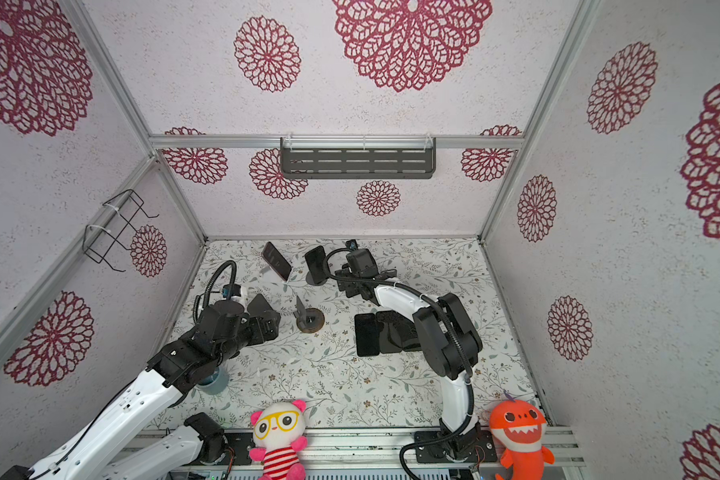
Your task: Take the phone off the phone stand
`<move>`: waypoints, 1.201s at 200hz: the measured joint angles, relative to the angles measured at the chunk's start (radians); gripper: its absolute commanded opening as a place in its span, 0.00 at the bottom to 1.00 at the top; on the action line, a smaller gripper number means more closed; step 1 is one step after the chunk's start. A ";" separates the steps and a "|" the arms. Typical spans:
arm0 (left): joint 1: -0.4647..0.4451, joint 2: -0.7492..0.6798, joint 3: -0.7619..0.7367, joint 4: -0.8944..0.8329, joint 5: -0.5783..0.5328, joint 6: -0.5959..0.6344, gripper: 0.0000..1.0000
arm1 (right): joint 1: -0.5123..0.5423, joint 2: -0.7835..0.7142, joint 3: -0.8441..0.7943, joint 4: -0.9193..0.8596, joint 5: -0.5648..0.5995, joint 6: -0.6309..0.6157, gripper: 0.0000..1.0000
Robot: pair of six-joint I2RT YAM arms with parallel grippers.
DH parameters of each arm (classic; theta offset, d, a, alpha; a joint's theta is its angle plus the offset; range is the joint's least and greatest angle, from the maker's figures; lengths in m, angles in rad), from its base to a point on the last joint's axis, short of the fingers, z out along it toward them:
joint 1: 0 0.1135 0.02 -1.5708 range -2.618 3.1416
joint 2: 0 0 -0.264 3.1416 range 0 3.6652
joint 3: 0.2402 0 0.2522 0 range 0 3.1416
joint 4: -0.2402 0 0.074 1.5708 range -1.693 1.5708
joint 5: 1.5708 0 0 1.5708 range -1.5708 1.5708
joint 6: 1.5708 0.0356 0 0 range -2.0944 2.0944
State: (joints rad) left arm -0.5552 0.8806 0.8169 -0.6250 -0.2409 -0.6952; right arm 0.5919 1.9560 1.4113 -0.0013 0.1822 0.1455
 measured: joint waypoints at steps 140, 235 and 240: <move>0.000 0.024 -0.011 0.023 -0.005 0.020 1.00 | 0.000 -0.002 0.058 -0.094 -0.025 0.041 0.68; 0.000 0.110 0.030 0.122 0.080 0.071 0.92 | 0.001 -0.177 0.061 -0.215 -0.069 0.109 0.68; 0.000 0.116 0.030 0.132 0.091 0.076 0.91 | 0.001 -0.191 0.061 -0.220 -0.075 0.111 0.68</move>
State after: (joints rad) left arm -0.5552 0.9966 0.8467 -0.4934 -0.1501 -0.6197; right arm 0.5930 1.7653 1.4719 -0.2211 0.1074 0.2569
